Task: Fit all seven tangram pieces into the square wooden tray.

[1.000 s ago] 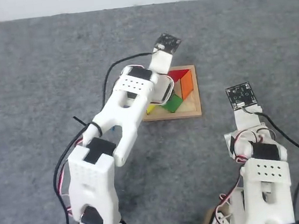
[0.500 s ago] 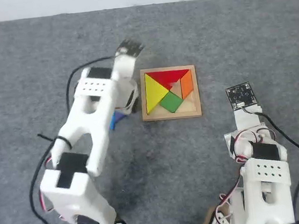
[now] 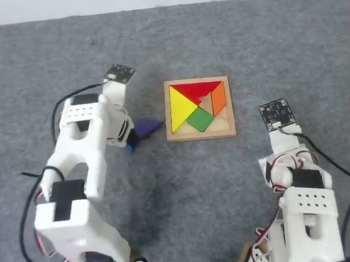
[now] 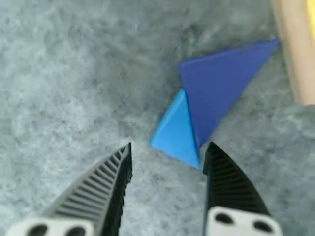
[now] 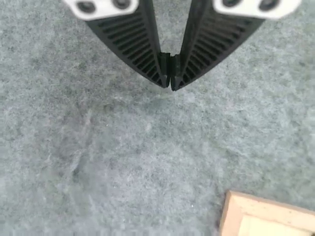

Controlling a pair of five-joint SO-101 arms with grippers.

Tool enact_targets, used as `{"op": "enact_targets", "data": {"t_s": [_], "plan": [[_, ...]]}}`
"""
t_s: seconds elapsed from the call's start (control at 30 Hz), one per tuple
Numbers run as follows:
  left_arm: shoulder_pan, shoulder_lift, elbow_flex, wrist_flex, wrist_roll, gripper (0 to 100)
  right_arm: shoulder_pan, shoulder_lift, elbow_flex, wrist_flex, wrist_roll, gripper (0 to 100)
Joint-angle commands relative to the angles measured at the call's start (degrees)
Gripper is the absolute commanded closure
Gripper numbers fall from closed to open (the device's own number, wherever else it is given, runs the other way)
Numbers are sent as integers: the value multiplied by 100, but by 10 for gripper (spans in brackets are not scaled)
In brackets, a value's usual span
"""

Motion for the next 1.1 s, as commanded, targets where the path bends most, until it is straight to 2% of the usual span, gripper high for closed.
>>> {"op": "enact_targets", "data": {"t_s": [0.0,0.4,0.6,0.87,1.07], "plan": [[-53,-158,48,-325,-88,768,-40,-145,-44,-119,9,991],[202,255,48,-510,-308,768,-31,-145,-35,-119,9,991],[193,598,-418,-70,-308,769,-40,-145,-35,-119,9,991],[211,782,-664,352,-308,912,-40,-145,-35,-119,9,991],[193,765,-954,659,-290,923,-40,-145,-35,-119,9,991]]}}
